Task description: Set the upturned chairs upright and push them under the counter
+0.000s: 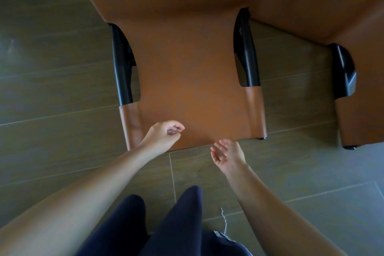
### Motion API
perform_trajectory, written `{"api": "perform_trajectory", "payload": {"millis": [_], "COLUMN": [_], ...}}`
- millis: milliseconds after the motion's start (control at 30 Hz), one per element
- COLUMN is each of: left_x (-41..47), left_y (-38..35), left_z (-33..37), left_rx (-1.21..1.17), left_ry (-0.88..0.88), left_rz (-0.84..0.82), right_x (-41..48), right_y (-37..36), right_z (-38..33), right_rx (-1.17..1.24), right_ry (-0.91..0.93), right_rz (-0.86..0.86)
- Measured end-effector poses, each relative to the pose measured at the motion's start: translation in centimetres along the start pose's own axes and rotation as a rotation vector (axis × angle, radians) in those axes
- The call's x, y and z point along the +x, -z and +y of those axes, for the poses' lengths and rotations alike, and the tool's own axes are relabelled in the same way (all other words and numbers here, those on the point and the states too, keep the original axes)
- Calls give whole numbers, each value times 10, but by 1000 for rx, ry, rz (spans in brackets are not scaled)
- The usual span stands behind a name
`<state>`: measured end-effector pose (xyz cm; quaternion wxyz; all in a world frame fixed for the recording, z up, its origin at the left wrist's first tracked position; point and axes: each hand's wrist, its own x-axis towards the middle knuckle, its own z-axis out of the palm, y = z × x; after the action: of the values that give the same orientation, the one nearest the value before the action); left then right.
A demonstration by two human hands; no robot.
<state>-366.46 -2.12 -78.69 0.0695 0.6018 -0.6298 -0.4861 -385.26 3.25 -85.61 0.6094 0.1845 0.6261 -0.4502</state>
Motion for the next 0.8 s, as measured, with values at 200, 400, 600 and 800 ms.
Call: {"api": "perform_trajectory", "payload": {"millis": [200, 400, 600, 800], "left_x": [4, 7, 14, 18], "left_y": [-5, -18, -29, -39], "left_z": [-7, -11, -12, -16], "left_rx": [49, 86, 82, 117], "left_ry": [-15, -35, -62, -65], "left_rz": [-2, -40, -54, -84], "right_x": [7, 10, 15, 12], "right_y": [-5, -7, -8, -9], "right_z": [10, 13, 12, 7], "right_rx": [186, 215, 226, 247], "right_ry": [-25, -22, -57, -81], "right_rz": [36, 65, 43, -48]}}
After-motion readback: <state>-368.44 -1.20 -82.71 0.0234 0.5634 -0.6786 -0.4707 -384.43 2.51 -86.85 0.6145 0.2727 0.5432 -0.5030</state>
